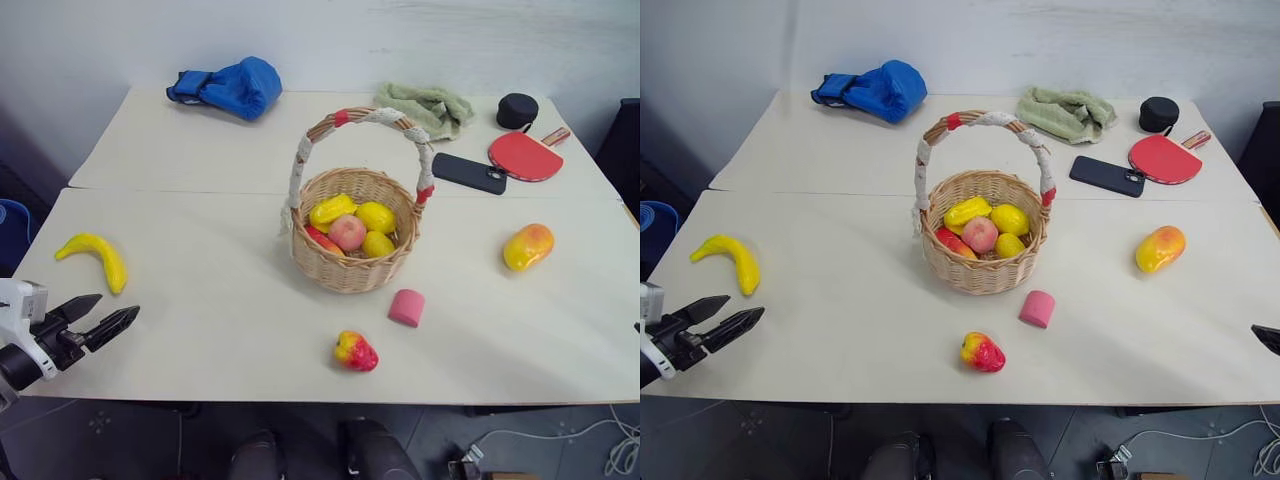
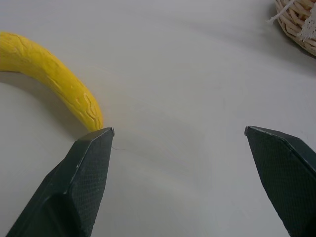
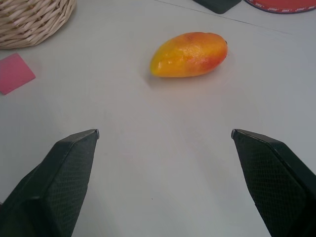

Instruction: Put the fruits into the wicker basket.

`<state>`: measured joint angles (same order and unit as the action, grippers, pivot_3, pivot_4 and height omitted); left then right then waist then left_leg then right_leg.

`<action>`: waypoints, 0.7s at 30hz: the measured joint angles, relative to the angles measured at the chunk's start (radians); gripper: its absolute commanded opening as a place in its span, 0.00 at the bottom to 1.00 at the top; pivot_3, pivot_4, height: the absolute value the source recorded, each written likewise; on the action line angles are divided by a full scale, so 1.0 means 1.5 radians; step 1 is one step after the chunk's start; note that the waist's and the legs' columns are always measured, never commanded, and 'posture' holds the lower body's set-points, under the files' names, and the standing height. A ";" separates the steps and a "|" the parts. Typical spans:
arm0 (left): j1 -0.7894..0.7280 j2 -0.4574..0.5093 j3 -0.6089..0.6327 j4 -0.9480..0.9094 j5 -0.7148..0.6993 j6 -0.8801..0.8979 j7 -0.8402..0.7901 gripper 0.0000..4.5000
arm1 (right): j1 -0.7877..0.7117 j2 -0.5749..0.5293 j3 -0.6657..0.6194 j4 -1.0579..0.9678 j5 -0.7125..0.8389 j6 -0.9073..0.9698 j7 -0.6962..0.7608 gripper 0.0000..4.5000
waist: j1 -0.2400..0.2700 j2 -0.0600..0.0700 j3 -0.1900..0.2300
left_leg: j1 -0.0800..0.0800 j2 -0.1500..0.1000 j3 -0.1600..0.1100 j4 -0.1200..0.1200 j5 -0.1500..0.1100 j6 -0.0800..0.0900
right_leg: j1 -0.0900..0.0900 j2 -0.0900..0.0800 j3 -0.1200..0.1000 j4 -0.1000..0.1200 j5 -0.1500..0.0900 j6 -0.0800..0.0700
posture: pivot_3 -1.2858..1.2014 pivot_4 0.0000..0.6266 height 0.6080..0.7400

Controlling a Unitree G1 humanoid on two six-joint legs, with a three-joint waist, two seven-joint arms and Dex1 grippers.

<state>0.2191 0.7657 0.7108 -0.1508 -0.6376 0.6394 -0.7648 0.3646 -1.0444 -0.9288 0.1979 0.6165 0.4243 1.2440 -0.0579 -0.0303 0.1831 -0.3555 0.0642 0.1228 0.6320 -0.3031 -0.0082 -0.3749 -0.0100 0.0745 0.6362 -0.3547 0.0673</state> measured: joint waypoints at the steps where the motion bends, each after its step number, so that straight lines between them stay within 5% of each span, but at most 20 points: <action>1: 0.000 0.000 0.000 0.000 0.000 0.000 -0.001 0.99 | 0.000 0.001 0.000 0.000 0.000 0.000 0.000 1.00 | 0.000 0.000 0.000 | 0.000 0.000 0.000 0.000 0.000 0.000 | 0.000 0.000 0.000 0.000 0.000 0.000 | 0.52 0.24 1.00; 21: -0.010 0.000 -0.019 0.005 0.012 -0.022 -0.011 0.99 | -0.002 0.009 0.000 0.004 -0.017 -0.013 -0.014 1.00 | 0.000 0.000 0.000 | 0.000 0.000 0.000 0.000 0.000 0.000 | 0.000 0.000 0.000 0.000 0.000 0.000 | 0.52 0.24 1.00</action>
<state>0.2037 0.7662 0.6824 -0.1436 -0.6200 0.6060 -0.7805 0.3616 -1.0304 -0.9289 0.2034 0.5909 0.4052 1.2233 -0.0577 -0.0303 0.1831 -0.3555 0.0642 0.1230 0.6320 -0.3031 -0.0082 -0.3749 -0.0100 0.0746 0.6362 -0.3547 0.0672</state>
